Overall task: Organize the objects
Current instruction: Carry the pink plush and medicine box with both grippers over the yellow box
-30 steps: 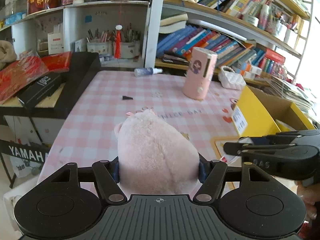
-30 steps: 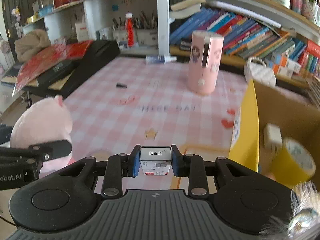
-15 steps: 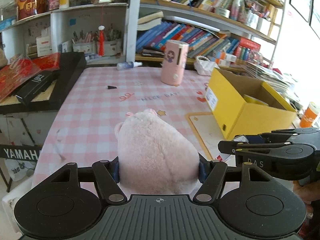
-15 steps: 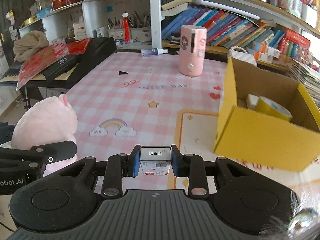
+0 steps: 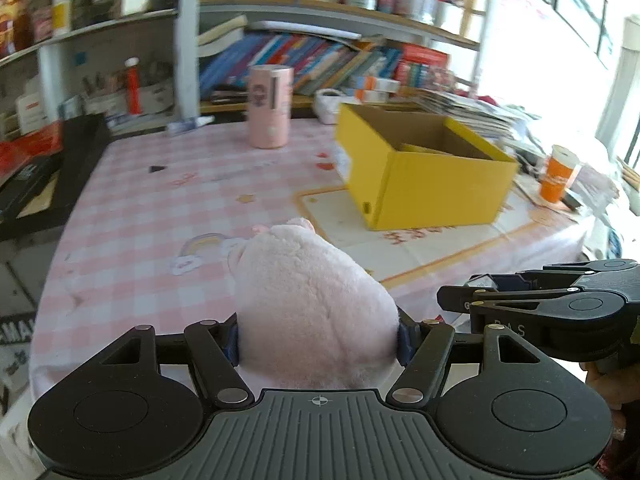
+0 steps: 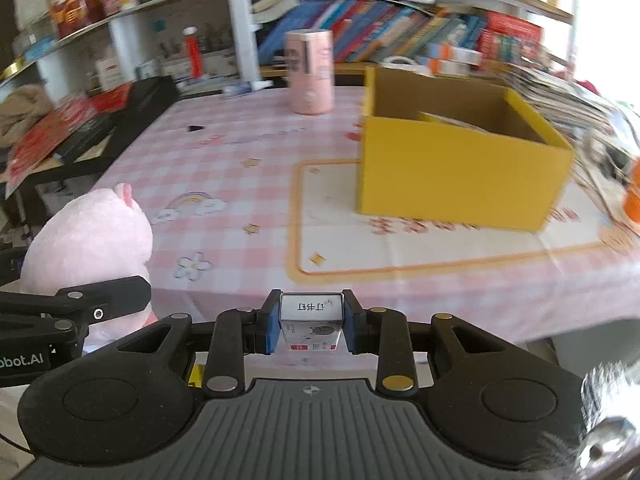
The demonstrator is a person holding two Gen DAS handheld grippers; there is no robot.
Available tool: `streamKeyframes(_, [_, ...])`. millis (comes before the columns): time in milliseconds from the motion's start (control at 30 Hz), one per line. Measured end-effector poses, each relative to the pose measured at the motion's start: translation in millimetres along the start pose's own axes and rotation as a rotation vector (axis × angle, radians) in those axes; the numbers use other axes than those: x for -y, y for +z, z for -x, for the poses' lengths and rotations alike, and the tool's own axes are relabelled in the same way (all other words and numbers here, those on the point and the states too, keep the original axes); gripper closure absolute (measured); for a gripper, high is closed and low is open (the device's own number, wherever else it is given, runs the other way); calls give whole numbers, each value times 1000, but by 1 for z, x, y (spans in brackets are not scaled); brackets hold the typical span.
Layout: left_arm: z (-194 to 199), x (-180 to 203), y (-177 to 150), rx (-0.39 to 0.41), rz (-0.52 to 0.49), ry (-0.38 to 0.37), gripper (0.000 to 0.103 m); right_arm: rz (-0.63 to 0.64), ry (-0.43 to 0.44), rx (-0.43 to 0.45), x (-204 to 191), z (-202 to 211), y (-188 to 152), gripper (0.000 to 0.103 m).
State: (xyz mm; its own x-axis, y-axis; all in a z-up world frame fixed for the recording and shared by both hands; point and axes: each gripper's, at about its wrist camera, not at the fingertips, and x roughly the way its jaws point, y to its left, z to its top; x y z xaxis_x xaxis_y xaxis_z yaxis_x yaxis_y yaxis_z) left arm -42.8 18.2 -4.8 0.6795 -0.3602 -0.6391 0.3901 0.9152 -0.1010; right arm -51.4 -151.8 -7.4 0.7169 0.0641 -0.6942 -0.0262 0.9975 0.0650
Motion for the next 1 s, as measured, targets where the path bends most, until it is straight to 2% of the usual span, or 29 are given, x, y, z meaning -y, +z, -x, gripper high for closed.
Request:
streamKeyframes(333, [-9,45,6,7,-113,-134,36,-114,-134,18,41,34,-23,75])
streamKeyframes(500, [-13,65,9,10,-155,-174,36,-163,-178,25,61,45,-30,75])
streamKeyframes(733, [-25,84,18,5,-188,-194,36,-203,-199,23,85,47,-31,75])
streamKeyframes(1000, [-41,96,32,8,-197,-183,36,-207,-190,18,105,36,-19,75])
